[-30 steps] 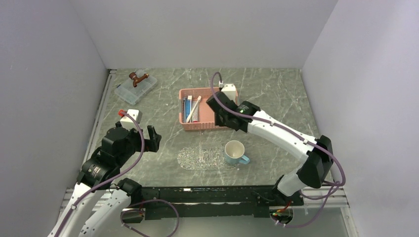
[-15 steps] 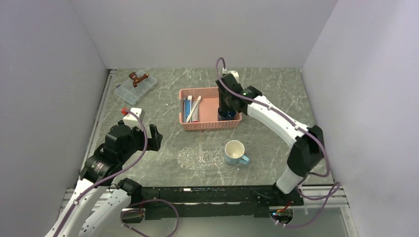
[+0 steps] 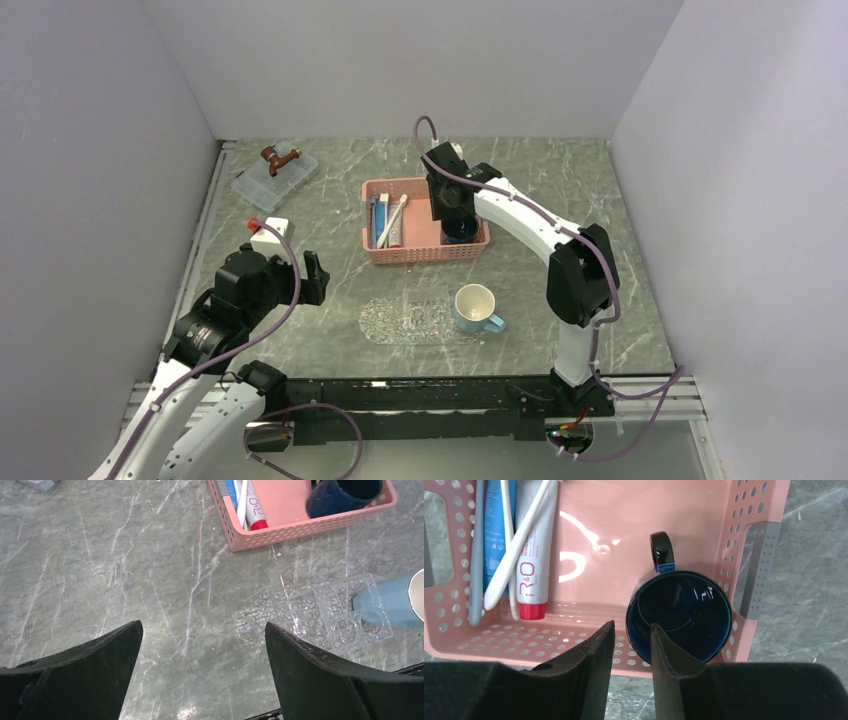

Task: Prepare toiletry sets of a toothbrush and toothpaste on the tray

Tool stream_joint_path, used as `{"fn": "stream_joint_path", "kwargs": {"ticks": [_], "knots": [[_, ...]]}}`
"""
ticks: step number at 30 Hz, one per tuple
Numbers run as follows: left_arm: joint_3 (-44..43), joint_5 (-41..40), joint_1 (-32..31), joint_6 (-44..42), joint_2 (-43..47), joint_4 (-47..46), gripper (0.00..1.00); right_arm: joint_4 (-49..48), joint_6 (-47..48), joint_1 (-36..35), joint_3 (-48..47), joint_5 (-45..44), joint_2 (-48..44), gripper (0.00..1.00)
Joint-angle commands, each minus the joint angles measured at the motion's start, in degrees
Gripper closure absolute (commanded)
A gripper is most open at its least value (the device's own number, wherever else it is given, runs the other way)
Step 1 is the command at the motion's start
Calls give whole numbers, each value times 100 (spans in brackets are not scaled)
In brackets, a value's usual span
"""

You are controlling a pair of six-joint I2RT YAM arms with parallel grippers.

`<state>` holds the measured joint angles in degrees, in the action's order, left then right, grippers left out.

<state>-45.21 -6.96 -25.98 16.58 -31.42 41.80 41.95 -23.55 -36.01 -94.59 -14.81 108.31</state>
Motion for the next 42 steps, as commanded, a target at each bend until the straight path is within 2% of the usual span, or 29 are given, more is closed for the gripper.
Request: {"fn": "stream_joint_path", "kwargs": {"ticks": [1,6,13,22,33,42], "knots": [[-5,-54,2,-62,-45,-154,1,-27,107,48,-243,-97,68,65],[-5,-70,-1,-64,-46,-146,1,125,326,179,-444,-344,222,65],[-7,-95,0,-82,-44,-142,1,-54,1055,453,-162,-190,43,64],[-22,-95,-4,-92,-84,-128,1,19,1656,657,-215,-113,301,60],[-23,-97,-4,-92,-85,-112,1,-21,1743,902,-197,383,492,59],[-23,-93,-4,-97,-97,-112,1,-72,1380,952,45,645,509,59]]}}
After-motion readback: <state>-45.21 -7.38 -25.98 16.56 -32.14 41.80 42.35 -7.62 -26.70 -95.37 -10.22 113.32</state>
